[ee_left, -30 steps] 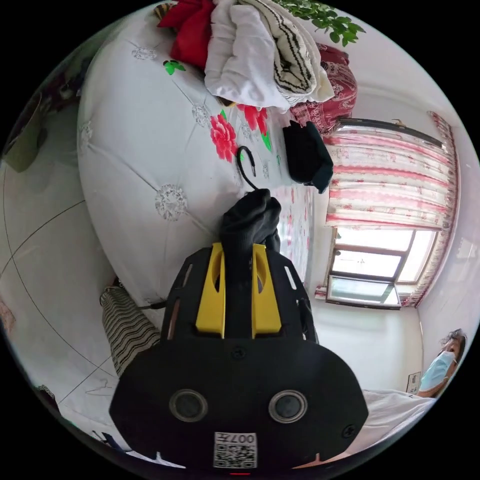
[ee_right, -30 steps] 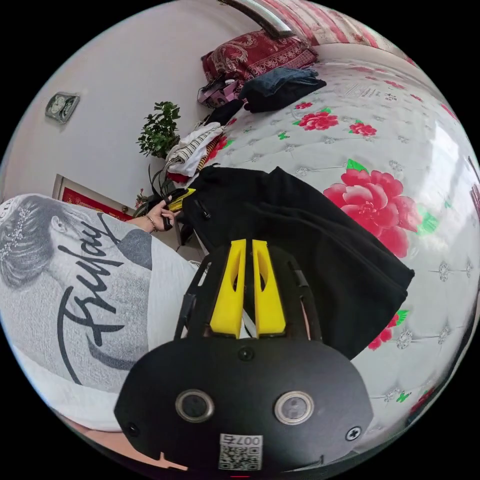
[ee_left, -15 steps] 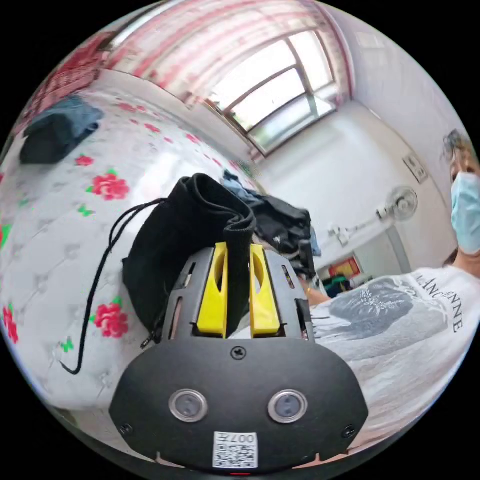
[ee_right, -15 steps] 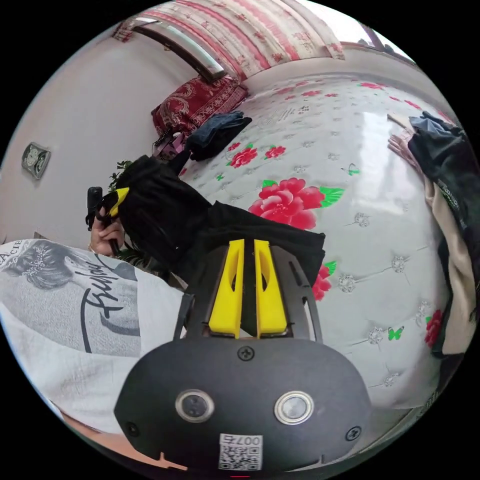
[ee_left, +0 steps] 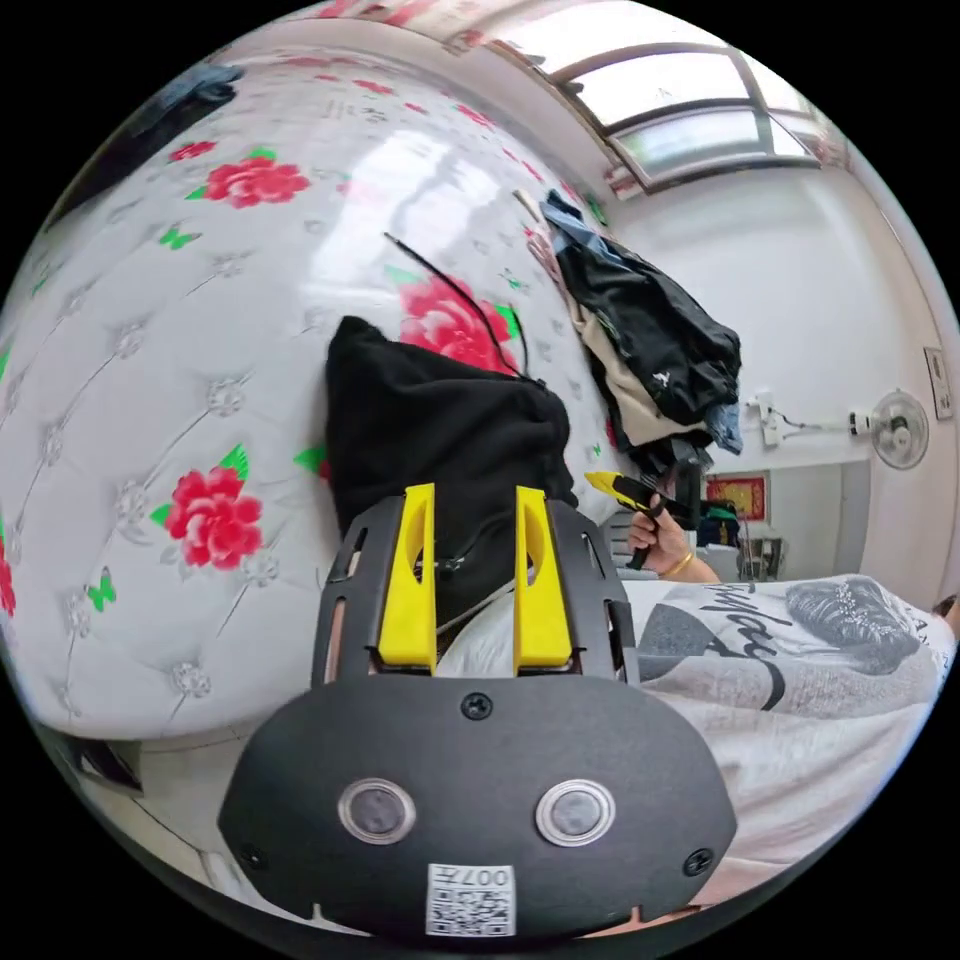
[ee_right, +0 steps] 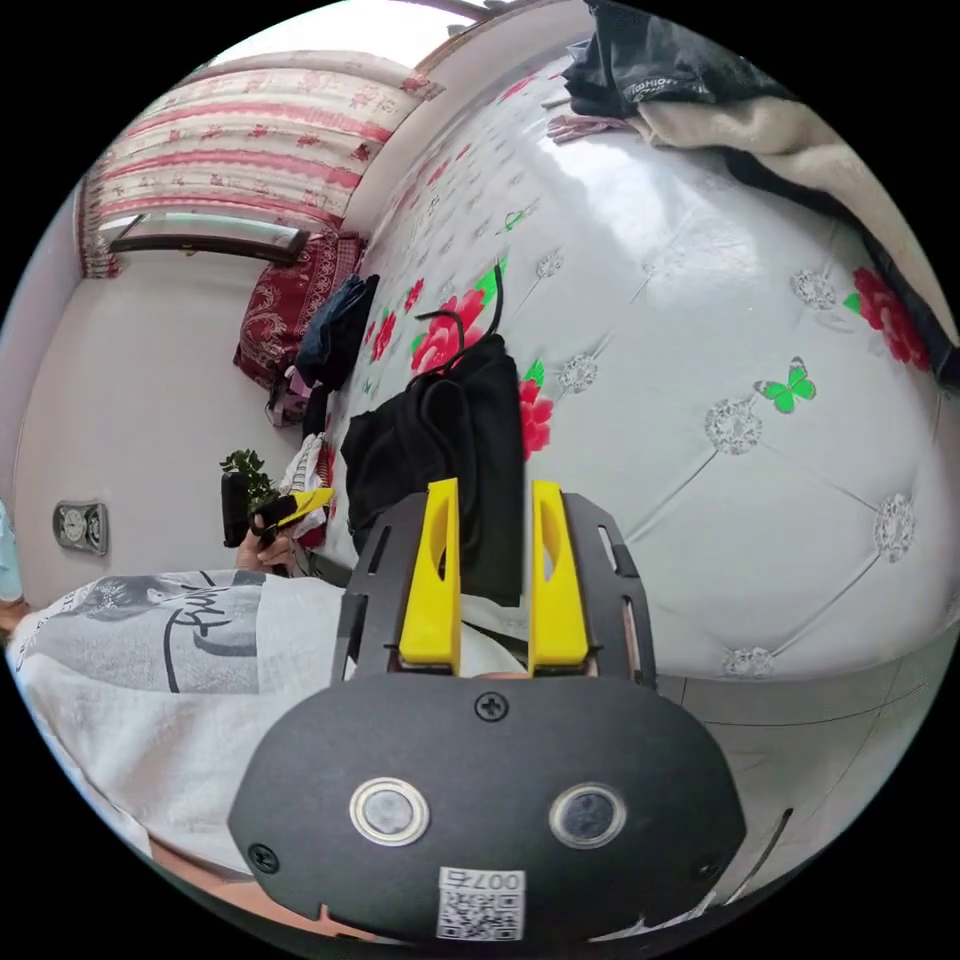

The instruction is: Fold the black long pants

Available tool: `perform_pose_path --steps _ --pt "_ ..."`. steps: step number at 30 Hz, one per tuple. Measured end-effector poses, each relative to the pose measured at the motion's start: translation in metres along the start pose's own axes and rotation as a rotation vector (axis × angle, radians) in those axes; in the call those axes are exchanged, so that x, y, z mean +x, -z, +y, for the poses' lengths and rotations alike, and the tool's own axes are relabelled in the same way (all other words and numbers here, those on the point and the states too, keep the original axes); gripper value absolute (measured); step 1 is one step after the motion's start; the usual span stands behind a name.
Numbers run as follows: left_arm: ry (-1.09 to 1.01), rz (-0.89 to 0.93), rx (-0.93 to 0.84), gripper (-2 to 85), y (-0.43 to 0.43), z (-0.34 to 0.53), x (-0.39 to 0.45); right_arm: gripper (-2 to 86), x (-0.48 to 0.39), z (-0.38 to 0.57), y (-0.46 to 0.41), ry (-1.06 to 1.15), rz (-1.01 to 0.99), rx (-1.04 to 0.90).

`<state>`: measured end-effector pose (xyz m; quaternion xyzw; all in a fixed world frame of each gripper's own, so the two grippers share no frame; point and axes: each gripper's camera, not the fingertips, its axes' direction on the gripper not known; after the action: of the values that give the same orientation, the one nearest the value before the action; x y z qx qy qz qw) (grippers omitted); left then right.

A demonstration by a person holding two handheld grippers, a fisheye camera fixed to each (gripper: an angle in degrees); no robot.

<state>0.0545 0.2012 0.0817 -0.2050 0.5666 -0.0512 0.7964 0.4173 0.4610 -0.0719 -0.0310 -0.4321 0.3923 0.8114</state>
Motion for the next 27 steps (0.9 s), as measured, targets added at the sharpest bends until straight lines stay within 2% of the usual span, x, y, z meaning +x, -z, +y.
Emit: perform_pose_path --steps 3,6,8,14,19,24,27 --pt "0.097 -0.043 0.048 12.8 0.017 0.01 -0.045 9.4 0.008 -0.008 -0.024 -0.003 0.016 -0.101" --pt "0.078 -0.065 -0.035 14.1 0.0 -0.001 -0.068 8.7 0.008 -0.017 -0.036 0.003 0.062 -0.123" --pt "0.076 -0.009 -0.185 14.5 -0.037 -0.014 -0.084 7.9 0.009 -0.028 -0.044 0.007 0.018 -0.152" --pt "0.186 0.093 -0.174 11.7 -0.048 -0.037 -0.125 3.6 -0.012 -0.094 -0.077 0.074 0.159 -0.264" --pt "0.334 0.198 -0.097 9.1 -0.056 -0.069 -0.155 1.4 -0.052 -0.204 -0.098 0.16 0.215 -0.185" --pt "0.447 0.394 -0.04 8.2 -0.087 -0.138 -0.184 0.2 -0.151 -0.376 -0.161 0.362 0.079 -0.003" --pt "0.525 0.458 0.04 7.8 -0.1 -0.196 -0.2 0.2 -0.207 -0.444 -0.18 0.368 0.051 0.147"
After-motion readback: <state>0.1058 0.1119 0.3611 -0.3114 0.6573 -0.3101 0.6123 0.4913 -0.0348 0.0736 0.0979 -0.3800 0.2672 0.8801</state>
